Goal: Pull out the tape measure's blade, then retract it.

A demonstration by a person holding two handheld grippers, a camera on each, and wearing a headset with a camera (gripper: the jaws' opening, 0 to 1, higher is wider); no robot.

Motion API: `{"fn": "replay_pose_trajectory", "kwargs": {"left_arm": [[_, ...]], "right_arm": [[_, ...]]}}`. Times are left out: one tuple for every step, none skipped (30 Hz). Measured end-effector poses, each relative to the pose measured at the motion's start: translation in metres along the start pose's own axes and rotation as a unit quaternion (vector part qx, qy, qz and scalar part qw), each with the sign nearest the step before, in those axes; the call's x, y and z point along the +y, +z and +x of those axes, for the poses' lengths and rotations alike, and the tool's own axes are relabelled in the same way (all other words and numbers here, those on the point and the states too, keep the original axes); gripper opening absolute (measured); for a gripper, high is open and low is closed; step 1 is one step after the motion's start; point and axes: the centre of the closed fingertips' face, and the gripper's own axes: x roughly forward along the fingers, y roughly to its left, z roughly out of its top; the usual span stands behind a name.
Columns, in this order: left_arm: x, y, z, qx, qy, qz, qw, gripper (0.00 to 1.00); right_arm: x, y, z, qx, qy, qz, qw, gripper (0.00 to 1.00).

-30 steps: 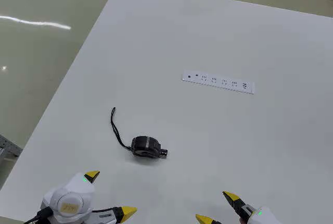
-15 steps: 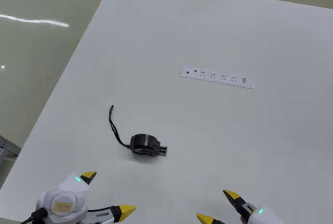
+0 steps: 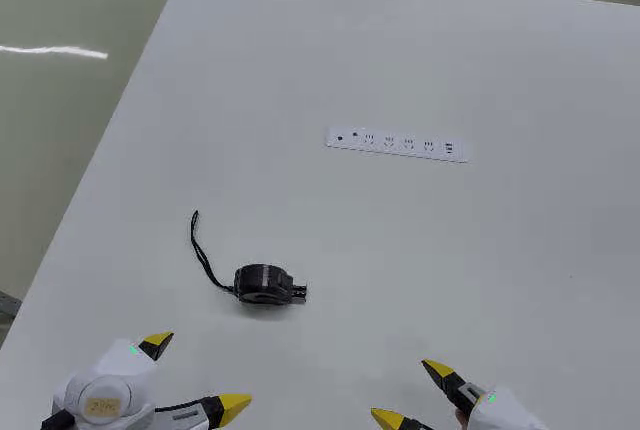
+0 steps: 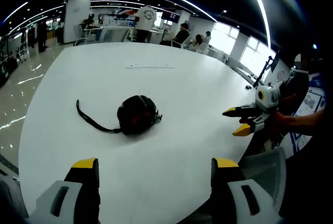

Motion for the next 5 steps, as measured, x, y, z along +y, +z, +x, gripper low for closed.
{"fn": "replay_pose_trajectory", "kwargs": {"left_arm": [[-0.0004,0.0013,0.0005,-0.003,-0.002,-0.005,1.0000,0.86],[-0.0003,0.0015,0.0007,-0.003,-0.002,-0.007,1.0000,0.87],[-0.0002,0.0014,0.0009,-0.003,-0.002,-0.006,1.0000,0.87],[0.0005,0.0009,0.0010,-0.002,-0.001,-0.004,1.0000,0.87],[0.0009,0.0008,0.0011,-0.002,0.000,-0.003,1.0000,0.87]], "right_arm": [[0.0001,0.0001,0.0000,0.000,0.001,0.000,1.0000,0.64],[0.0000,-0.0001,0.0000,0.001,0.001,-0.002,1.0000,0.64],[-0.0001,-0.0003,-0.0001,0.002,0.001,-0.002,1.0000,0.64],[-0.0002,-0.0002,0.0001,0.002,0.001,-0.002,1.0000,0.64],[-0.0005,0.0000,0.0004,0.002,0.001,-0.002,1.0000,0.64]]}}
